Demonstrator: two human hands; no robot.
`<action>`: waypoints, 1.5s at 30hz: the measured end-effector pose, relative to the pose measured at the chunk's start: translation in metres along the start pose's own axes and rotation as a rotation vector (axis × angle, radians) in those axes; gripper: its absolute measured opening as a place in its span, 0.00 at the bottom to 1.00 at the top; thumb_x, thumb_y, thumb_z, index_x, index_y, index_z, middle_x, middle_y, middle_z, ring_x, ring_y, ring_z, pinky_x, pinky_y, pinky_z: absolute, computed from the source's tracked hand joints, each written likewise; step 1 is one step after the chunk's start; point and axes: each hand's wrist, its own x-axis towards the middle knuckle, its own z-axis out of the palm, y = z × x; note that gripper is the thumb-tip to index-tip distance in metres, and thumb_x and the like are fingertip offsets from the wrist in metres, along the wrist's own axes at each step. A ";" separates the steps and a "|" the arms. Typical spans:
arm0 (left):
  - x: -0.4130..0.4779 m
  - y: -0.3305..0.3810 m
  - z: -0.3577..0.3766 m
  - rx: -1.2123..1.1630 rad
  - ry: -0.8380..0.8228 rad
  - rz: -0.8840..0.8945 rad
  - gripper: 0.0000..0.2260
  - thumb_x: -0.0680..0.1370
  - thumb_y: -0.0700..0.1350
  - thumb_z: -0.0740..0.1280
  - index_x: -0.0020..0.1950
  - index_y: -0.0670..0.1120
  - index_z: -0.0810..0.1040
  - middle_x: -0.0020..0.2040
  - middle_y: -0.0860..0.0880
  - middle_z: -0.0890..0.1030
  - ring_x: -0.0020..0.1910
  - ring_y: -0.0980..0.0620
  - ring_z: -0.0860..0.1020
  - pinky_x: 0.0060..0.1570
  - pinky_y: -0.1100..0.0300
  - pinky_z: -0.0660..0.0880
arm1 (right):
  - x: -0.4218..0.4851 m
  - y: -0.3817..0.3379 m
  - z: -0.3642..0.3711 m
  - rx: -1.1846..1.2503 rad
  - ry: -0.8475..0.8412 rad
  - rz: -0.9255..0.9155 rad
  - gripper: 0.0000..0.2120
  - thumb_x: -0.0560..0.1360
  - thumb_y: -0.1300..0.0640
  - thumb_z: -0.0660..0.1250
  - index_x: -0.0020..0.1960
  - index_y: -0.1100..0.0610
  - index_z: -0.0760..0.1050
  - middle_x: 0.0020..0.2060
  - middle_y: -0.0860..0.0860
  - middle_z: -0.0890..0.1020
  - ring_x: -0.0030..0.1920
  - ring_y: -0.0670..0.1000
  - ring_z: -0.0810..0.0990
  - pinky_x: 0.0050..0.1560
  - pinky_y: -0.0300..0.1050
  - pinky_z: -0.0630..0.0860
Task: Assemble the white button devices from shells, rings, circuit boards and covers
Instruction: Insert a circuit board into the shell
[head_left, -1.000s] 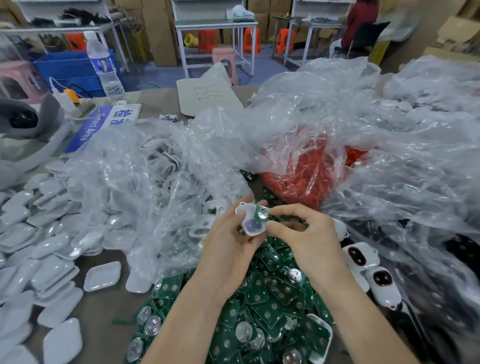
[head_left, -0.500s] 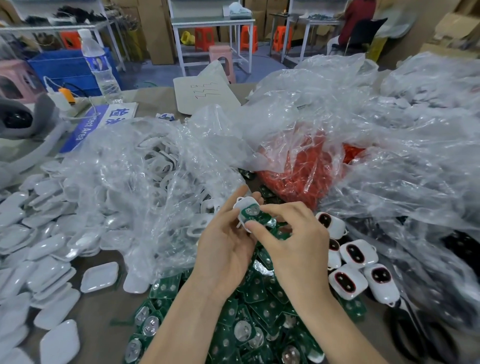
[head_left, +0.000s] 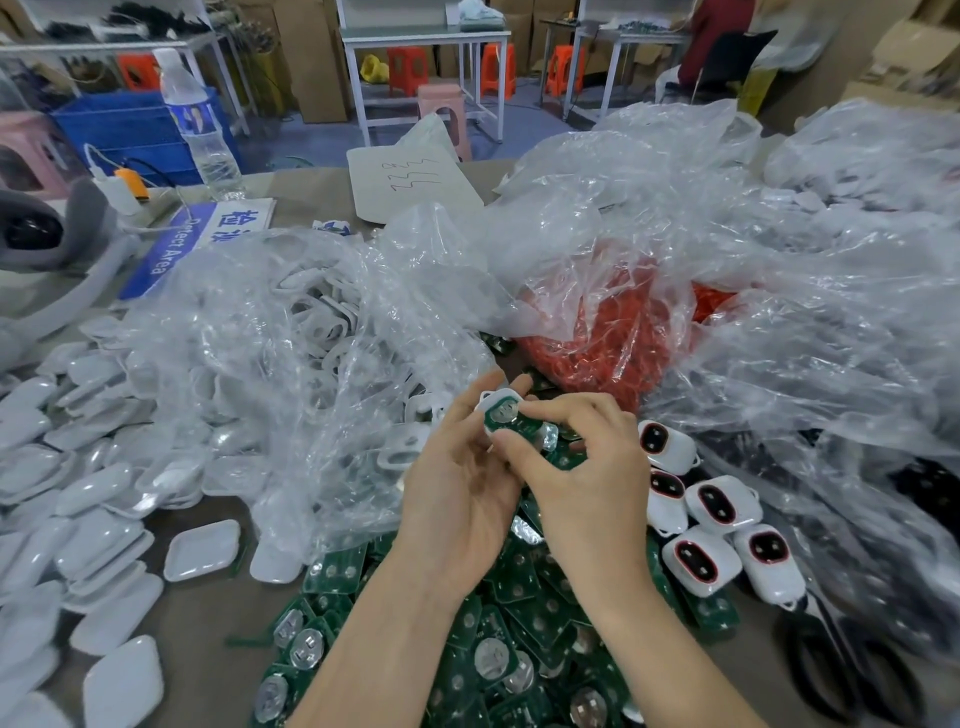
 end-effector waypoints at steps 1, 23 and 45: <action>0.000 0.000 0.000 0.000 -0.001 0.003 0.21 0.70 0.41 0.64 0.64 0.42 0.77 0.61 0.41 0.81 0.60 0.46 0.79 0.66 0.51 0.72 | 0.000 0.000 0.001 -0.009 0.005 0.002 0.11 0.67 0.50 0.76 0.47 0.51 0.83 0.44 0.40 0.76 0.52 0.46 0.72 0.53 0.29 0.64; -0.001 -0.003 -0.004 0.388 -0.017 0.159 0.13 0.81 0.32 0.58 0.57 0.47 0.77 0.57 0.46 0.84 0.49 0.50 0.83 0.46 0.60 0.81 | 0.006 0.009 -0.008 0.268 -0.148 0.288 0.07 0.69 0.55 0.76 0.43 0.44 0.81 0.46 0.40 0.82 0.49 0.37 0.77 0.49 0.31 0.72; -0.001 -0.003 -0.004 0.524 -0.088 0.120 0.21 0.80 0.28 0.55 0.64 0.47 0.78 0.52 0.46 0.84 0.52 0.52 0.82 0.55 0.55 0.80 | 0.020 0.004 -0.019 -0.050 -0.157 0.159 0.05 0.68 0.55 0.76 0.43 0.50 0.82 0.42 0.42 0.77 0.45 0.40 0.77 0.46 0.28 0.70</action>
